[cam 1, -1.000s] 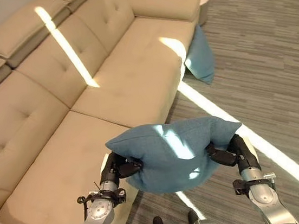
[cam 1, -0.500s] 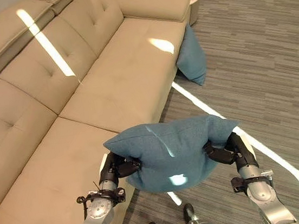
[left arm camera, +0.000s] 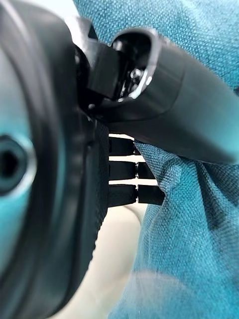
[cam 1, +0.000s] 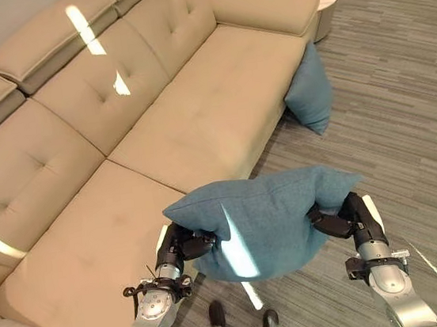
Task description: Pick up all the scattered cushions and arrange them neatly on the sofa.
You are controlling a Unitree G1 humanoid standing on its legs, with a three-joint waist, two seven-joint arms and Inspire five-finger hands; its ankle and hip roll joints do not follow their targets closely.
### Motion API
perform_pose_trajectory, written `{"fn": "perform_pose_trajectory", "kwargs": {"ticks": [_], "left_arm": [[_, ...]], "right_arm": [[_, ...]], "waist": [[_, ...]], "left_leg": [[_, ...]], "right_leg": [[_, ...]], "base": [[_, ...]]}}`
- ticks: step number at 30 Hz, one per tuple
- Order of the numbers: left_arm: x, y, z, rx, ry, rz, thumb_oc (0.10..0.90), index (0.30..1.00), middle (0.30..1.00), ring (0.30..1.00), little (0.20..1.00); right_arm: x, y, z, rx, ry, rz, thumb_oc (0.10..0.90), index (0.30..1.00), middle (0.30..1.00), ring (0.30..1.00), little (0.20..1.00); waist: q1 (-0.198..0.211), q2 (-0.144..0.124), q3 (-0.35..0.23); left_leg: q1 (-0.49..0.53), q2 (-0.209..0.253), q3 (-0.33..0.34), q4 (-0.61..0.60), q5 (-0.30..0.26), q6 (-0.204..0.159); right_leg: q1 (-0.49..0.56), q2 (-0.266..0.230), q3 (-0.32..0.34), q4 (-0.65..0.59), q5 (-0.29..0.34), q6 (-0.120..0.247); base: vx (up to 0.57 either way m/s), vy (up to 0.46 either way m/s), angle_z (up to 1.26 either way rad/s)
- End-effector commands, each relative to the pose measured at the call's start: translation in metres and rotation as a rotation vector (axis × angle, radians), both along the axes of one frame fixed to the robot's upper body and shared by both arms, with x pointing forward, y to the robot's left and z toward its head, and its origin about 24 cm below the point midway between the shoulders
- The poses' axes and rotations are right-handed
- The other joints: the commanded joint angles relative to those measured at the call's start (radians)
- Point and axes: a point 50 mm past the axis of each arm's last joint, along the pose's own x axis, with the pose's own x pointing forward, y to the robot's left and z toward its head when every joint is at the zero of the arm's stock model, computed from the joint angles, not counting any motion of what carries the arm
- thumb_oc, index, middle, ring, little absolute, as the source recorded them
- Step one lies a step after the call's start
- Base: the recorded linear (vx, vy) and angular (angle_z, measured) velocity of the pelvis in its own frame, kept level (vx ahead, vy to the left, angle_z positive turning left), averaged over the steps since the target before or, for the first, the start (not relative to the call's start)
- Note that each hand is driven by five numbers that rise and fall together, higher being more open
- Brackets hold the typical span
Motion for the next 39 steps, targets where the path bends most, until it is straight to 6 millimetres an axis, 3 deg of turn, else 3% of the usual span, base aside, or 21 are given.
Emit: {"fn": "perform_pose_trajectory", "kwargs": {"ticks": [1, 4, 5, 6, 9, 11, 13, 14, 16, 17, 19, 22, 24, 27, 29, 31, 33, 35, 37, 38, 39], "left_arm": [[0.021, -0.030, 0.069, -0.106, -0.371, -0.149, 0.400, 0.300, 0.300, 0.300, 0.300], [0.019, -0.029, 0.068, -0.104, -0.363, -0.161, 0.400, 0.300, 0.300, 0.300, 0.300], [0.020, -0.028, 0.069, -0.104, -0.366, -0.158, 0.400, 0.300, 0.300, 0.300, 0.300], [0.021, -0.028, 0.071, -0.098, -0.373, -0.160, 0.400, 0.300, 0.300, 0.300, 0.300], [0.023, -0.027, 0.073, -0.085, -0.384, -0.159, 0.400, 0.300, 0.300, 0.300, 0.300], [0.023, -0.026, 0.074, -0.087, -0.387, -0.153, 0.400, 0.300, 0.300, 0.300, 0.300], [0.022, -0.024, 0.073, -0.090, -0.384, -0.147, 0.400, 0.300, 0.300, 0.300, 0.300], [0.021, -0.024, 0.072, -0.091, -0.383, -0.147, 0.400, 0.300, 0.300, 0.300, 0.300], [0.022, -0.027, 0.071, -0.097, -0.381, -0.154, 0.400, 0.300, 0.300, 0.300, 0.300], [0.022, -0.027, 0.071, -0.097, -0.381, -0.154, 0.400, 0.300, 0.300, 0.300, 0.300], [0.024, -0.029, 0.071, -0.097, -0.382, -0.159, 0.400, 0.300, 0.300, 0.300, 0.300], [0.022, -0.030, 0.067, -0.092, -0.369, -0.171, 0.400, 0.300, 0.300, 0.300, 0.300], [0.021, -0.031, 0.066, -0.101, -0.363, -0.174, 0.400, 0.300, 0.300, 0.300, 0.300], [0.020, -0.031, 0.063, -0.121, -0.350, -0.171, 0.400, 0.300, 0.300, 0.300, 0.300], [0.020, -0.031, 0.063, -0.132, -0.345, -0.157, 0.400, 0.300, 0.300, 0.300, 0.300], [0.019, -0.030, 0.060, -0.135, -0.332, -0.156, 0.400, 0.300, 0.300, 0.300, 0.300], [0.019, -0.032, 0.058, -0.129, -0.323, -0.166, 0.400, 0.300, 0.300, 0.300, 0.300], [0.020, -0.033, 0.058, -0.125, -0.322, -0.173, 0.400, 0.300, 0.300, 0.300, 0.300], [0.022, -0.035, 0.061, -0.123, -0.335, -0.180, 0.400, 0.300, 0.300, 0.300, 0.300], [0.022, -0.035, 0.061, -0.123, -0.335, -0.180, 0.400, 0.300, 0.300, 0.300, 0.300], [0.023, -0.036, 0.064, -0.120, -0.342, -0.180, 0.400, 0.300, 0.300, 0.300, 0.300]], "right_arm": [[0.021, 0.038, 0.051, 0.047, -0.293, 0.196, 0.400, 0.300, 0.300, 0.300, 0.300], [0.020, 0.043, 0.049, 0.045, -0.282, 0.219, 0.400, 0.300, 0.300, 0.300, 0.300], [0.021, 0.044, 0.050, 0.040, -0.286, 0.227, 0.400, 0.300, 0.300, 0.300, 0.300], [0.023, 0.047, 0.053, 0.036, -0.296, 0.244, 0.400, 0.300, 0.300, 0.300, 0.300], [0.024, 0.051, 0.052, 0.052, -0.294, 0.255, 0.400, 0.300, 0.300, 0.300, 0.300], [0.024, 0.051, 0.052, 0.059, -0.292, 0.254, 0.400, 0.300, 0.300, 0.300, 0.300], [0.024, 0.050, 0.051, 0.068, -0.291, 0.251, 0.400, 0.300, 0.300, 0.300, 0.300], [0.024, 0.050, 0.051, 0.068, -0.290, 0.251, 0.400, 0.300, 0.300, 0.300, 0.300], [0.023, 0.045, 0.050, 0.067, -0.290, 0.229, 0.400, 0.300, 0.300, 0.300, 0.300], [0.023, 0.045, 0.050, 0.067, -0.290, 0.229, 0.400, 0.300, 0.300, 0.300, 0.300], [0.023, 0.043, 0.051, 0.056, -0.291, 0.223, 0.400, 0.300, 0.300, 0.300, 0.300], [0.019, 0.040, 0.047, 0.049, -0.276, 0.222, 0.400, 0.300, 0.300, 0.300, 0.300], [0.019, 0.039, 0.047, 0.051, -0.274, 0.217, 0.400, 0.300, 0.300, 0.300, 0.300], [0.019, 0.035, 0.049, 0.048, -0.280, 0.206, 0.400, 0.300, 0.300, 0.300, 0.300], [0.021, 0.034, 0.052, 0.052, -0.297, 0.199, 0.400, 0.300, 0.300, 0.300, 0.300], [0.020, 0.030, 0.053, 0.043, -0.297, 0.188, 0.400, 0.300, 0.300, 0.300, 0.300], [0.017, 0.026, 0.051, 0.037, -0.289, 0.172, 0.400, 0.300, 0.300, 0.300, 0.300], [0.015, 0.023, 0.051, 0.029, -0.284, 0.164, 0.400, 0.300, 0.300, 0.300, 0.300], [0.014, 0.020, 0.051, 0.030, -0.291, 0.134, 0.400, 0.300, 0.300, 0.300, 0.300], [0.014, 0.020, 0.051, 0.030, -0.291, 0.134, 0.400, 0.300, 0.300, 0.300, 0.300], [0.015, 0.019, 0.052, 0.031, -0.298, 0.116, 0.400, 0.300, 0.300, 0.300, 0.300]], "waist": [[0.036, -0.005, -0.121], [0.053, -0.020, -0.137], [0.053, -0.021, -0.132], [0.040, -0.014, -0.111], [0.027, 0.006, -0.098], [0.021, 0.010, -0.098], [0.008, 0.010, -0.103], [0.005, 0.012, -0.101], [-0.029, -0.005, -0.097], [-0.028, -0.003, -0.095], [-0.044, -0.013, -0.091], [-0.054, -0.024, -0.108], [-0.055, -0.024, -0.109], [-0.051, -0.032, -0.093], [-0.046, -0.041, -0.079], [-0.040, -0.043, -0.083], [-0.039, -0.048, -0.093], [-0.042, -0.049, -0.100], [-0.038, -0.035, -0.101], [-0.038, -0.036, -0.103], [-0.028, -0.030, -0.102]], "left_leg": [[0.034, -0.034, -0.010, -0.033, 0.043, 0.047], [0.079, -0.048, -0.013, -0.031, 0.007, 0.074], [0.098, -0.052, -0.014, -0.033, -0.004, 0.085], [0.138, -0.049, -0.021, -0.033, -0.027, 0.104], [0.192, -0.042, -0.037, -0.043, -0.051, 0.115], [0.213, -0.042, -0.045, -0.057, -0.057, 0.113], [0.259, -0.044, -0.066, -0.084, -0.074, 0.101], [0.264, -0.041, -0.068, -0.086, -0.076, 0.100], [0.306, -0.060, -0.123, -0.091, -0.099, 0.090], [0.309, -0.057, -0.123, -0.091, -0.102, 0.090], [0.331, -0.064, -0.162, -0.082, -0.124, 0.081], [0.352, -0.060, -0.198, -0.034, -0.174, 0.064], [0.342, -0.054, -0.205, 0.016, -0.164, 0.049], [0.202, -0.017, -0.166, 0.296, -0.086, 0.005], [0.119, 0.007, -0.113, 0.410, -0.064, 0.017], [0.095, 0.035, -0.030, 0.334, -0.099, 0.038], [0.092, 0.019, 0.002, 0.236, -0.124, 0.054], [0.081, 0.003, 0.016, 0.187, -0.109, 0.060], [0.018, -0.003, 0.101, 0.080, -0.014, 0.045], [0.021, -0.005, 0.102, 0.070, -0.008, 0.044], [-0.001, 0.003, 0.132, 0.025, 0.036, 0.029]], "right_leg": [[0.093, 0.001, 0.101, 0.051, -0.117, 0.130], [0.074, -0.035, 0.102, 0.192, -0.134, 0.155], [0.040, -0.047, 0.104, 0.275, -0.115, 0.174], [-0.036, -0.067, 0.110, 0.441, -0.051, 0.210], [-0.137, -0.087, 0.091, 0.531, -0.031, 0.204], [-0.155, -0.093, 0.074, 0.506, -0.045, 0.196], [-0.196, -0.090, 0.067, 0.362, -0.051, 0.183], [-0.189, -0.087, 0.064, 0.355, -0.050, 0.182], [-0.232, -0.042, 0.194, 0.171, 0.004, 0.201], [-0.226, -0.040, 0.193, 0.165, 0.007, 0.201], [-0.254, -0.022, 0.269, 0.146, 0.041, 0.219], [-0.209, -0.037, 0.273, 0.125, 0.055, 0.207], [-0.189, -0.035, 0.270, 0.124, 0.053, 0.197], [-0.117, -0.049, 0.221, 0.094, 0.038, 0.166], [-0.083, -0.044, 0.197, 0.078, 0.020, 0.137], [-0.040, -0.044, 0.156, 0.060, -0.009, 0.128], [-0.021, -0.046, 0.129, 0.048, -0.023, 0.132], [-0.009, -0.044, 0.115, 0.038, -0.030, 0.134], [0.020, -0.009, 0.096, 0.022, -0.055, 0.130], [0.019, -0.011, 0.096, 0.022, -0.055, 0.130], [0.041, 0.005, 0.088, 0.017, -0.073, 0.124]], "base": [[0.37, 0.123, -0.22], [0.27, 0.114, -0.29], [0.23, 0.177, -0.22], [0.15, 0.140, -0.03], [0.21, 0.080, 0.17], [0.25, -0.012, 0.35], [0.27, -0.080, 0.42], [0.25, -0.090, 0.52], [0.31, -0.115, 0.53], [0.26, -0.109, 0.74], [0.22, -0.129, 0.81], [0.27, -0.190, 0.83], [0.16, -0.149, 0.42], [0.06, -0.195, 0.52], [0.06, -0.209, 0.45], [0.18, -0.124, 0.34], [0.16, -0.036, 0.54], [0.13, -0.019, 0.71], [0.15, -0.012, 0.71], [0.19, 0.031, 0.56], [0.23, 0.064, 0.34]]}}
